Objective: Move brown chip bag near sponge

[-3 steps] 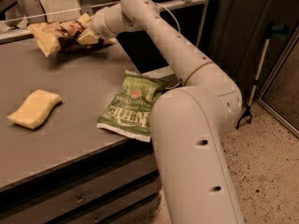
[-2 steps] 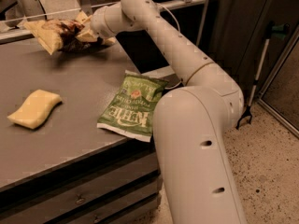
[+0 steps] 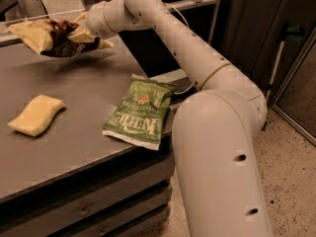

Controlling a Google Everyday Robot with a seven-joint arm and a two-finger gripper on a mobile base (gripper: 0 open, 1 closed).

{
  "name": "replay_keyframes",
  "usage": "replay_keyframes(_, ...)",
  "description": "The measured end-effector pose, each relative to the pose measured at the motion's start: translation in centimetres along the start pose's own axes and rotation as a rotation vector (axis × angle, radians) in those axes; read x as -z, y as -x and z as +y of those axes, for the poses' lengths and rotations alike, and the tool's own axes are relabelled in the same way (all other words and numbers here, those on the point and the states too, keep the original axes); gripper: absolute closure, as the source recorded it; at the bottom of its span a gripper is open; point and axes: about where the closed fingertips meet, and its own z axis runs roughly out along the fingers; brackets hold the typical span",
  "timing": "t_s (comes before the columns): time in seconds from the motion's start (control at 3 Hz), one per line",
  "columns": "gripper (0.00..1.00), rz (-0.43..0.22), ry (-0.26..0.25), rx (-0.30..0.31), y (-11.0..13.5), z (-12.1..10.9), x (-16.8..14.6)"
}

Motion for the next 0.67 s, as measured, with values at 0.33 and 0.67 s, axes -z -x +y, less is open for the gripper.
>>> replay_keyframes(0.33, 1.00, 0.007, 0.008, 0.040, 2.5, 2.2, 0.9)
replay_keyframes(0.67, 1.00, 0.041, -0.024, 0.030, 4.8, 4.7, 1.8)
